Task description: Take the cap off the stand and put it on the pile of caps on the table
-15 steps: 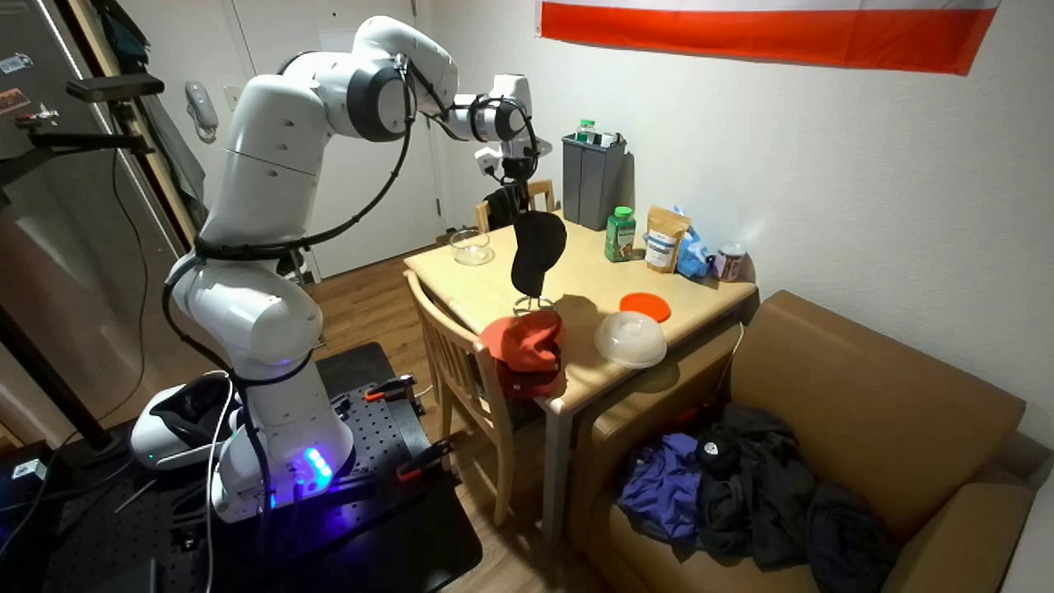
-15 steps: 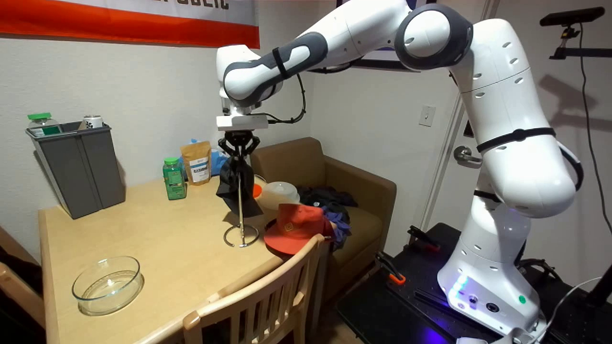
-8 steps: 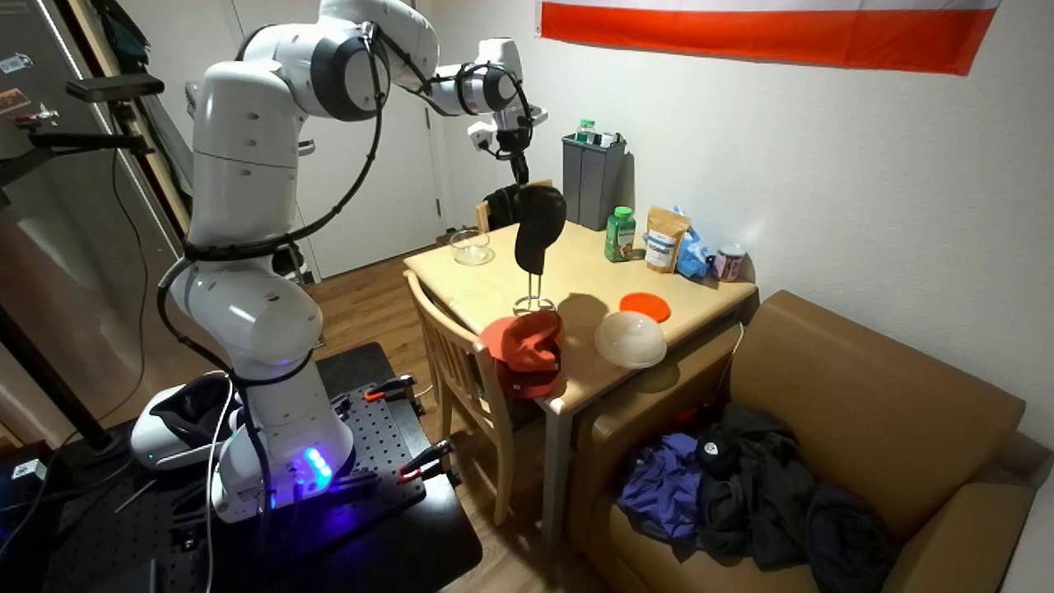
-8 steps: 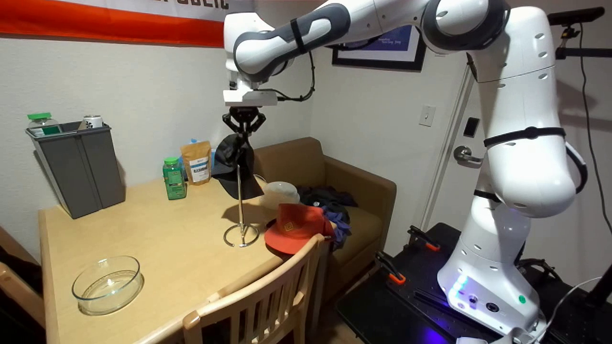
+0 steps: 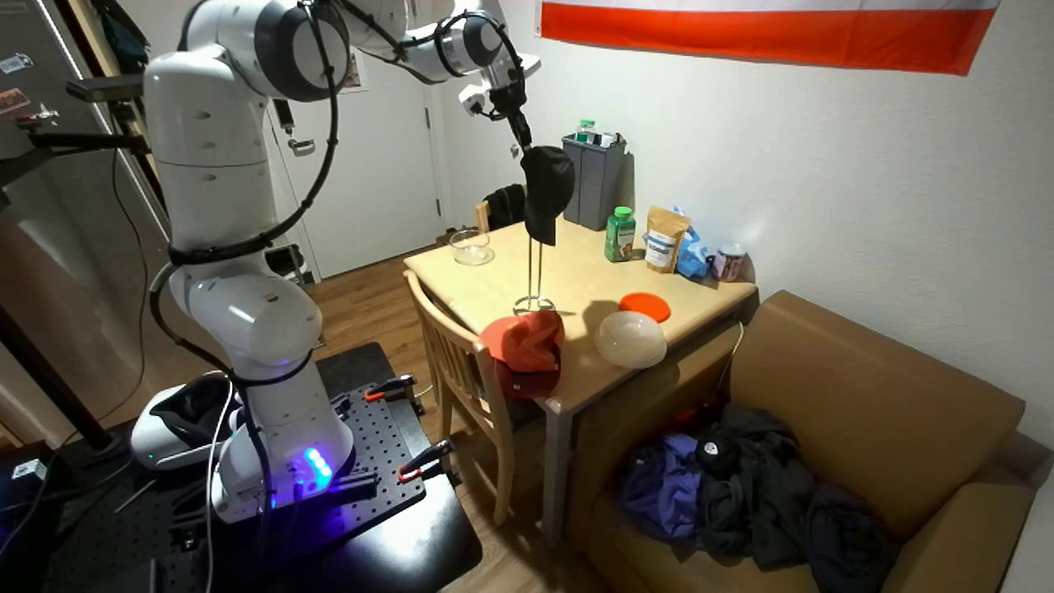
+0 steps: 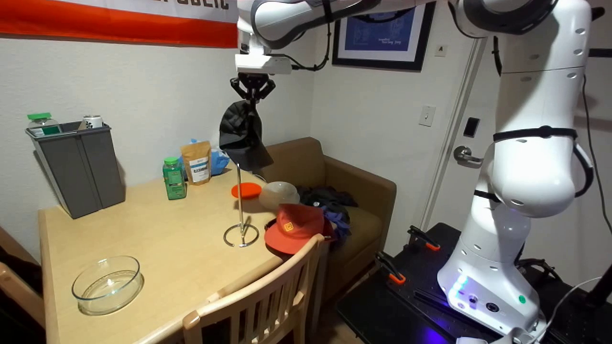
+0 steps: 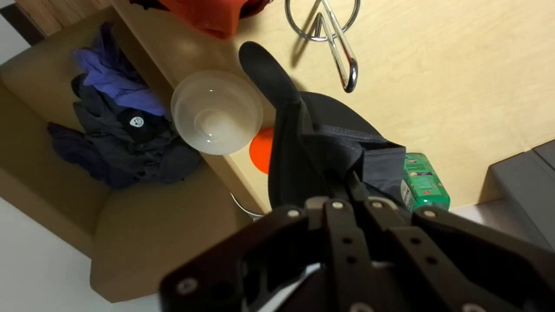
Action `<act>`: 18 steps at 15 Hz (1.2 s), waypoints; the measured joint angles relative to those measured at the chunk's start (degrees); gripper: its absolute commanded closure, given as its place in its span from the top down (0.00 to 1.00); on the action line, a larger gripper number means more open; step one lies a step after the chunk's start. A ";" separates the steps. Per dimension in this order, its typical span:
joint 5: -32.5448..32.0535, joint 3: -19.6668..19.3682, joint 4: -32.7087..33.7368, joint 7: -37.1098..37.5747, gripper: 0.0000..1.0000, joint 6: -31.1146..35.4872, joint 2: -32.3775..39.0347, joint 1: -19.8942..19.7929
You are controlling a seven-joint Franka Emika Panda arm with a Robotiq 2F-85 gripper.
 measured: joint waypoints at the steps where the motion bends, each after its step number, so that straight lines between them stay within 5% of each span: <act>1: -0.42 0.25 -1.31 0.62 0.01 0.00 -1.44 -0.32; 12: -0.09 3.32 -19.91 5.45 0.01 0.73 -11.31 -6.65; 18: 0.47 3.70 -23.23 5.36 0.01 3.41 -10.50 -8.50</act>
